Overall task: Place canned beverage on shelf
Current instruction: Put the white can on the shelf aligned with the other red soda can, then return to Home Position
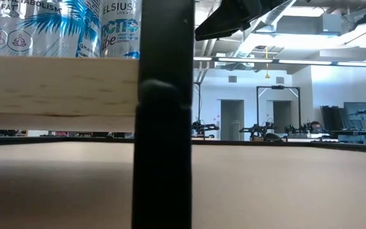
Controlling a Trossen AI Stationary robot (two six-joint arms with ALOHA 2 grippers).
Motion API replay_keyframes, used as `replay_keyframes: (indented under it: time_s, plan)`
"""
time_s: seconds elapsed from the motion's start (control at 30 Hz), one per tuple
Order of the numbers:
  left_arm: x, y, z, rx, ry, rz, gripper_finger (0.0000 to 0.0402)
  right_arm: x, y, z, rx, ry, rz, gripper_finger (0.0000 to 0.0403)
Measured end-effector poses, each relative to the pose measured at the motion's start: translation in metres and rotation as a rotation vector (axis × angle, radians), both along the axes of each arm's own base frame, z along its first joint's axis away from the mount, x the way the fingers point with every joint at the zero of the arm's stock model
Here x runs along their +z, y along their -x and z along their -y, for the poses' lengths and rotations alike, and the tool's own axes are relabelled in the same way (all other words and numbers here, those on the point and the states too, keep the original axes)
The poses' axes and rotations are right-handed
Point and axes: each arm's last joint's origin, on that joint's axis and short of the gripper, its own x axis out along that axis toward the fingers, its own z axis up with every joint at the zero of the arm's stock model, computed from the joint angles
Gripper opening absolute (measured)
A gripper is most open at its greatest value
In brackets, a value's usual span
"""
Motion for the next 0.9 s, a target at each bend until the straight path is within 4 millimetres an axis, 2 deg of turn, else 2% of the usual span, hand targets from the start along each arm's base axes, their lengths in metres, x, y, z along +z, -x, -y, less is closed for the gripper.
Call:
replay_keyframes:
  time_s: [0.6,0.9]
  plan:
    - [-0.004,-0.005,0.006,-0.037,0.06,-0.045,0.0331,0.0,0.0,0.0,0.002,-0.008,0.001,0.0382]
    - [0.012,0.001,-0.009,-0.027,0.109,0.03,0.0331,0.0,0.0,0.0,0.003,-0.006,0.001,0.0382]
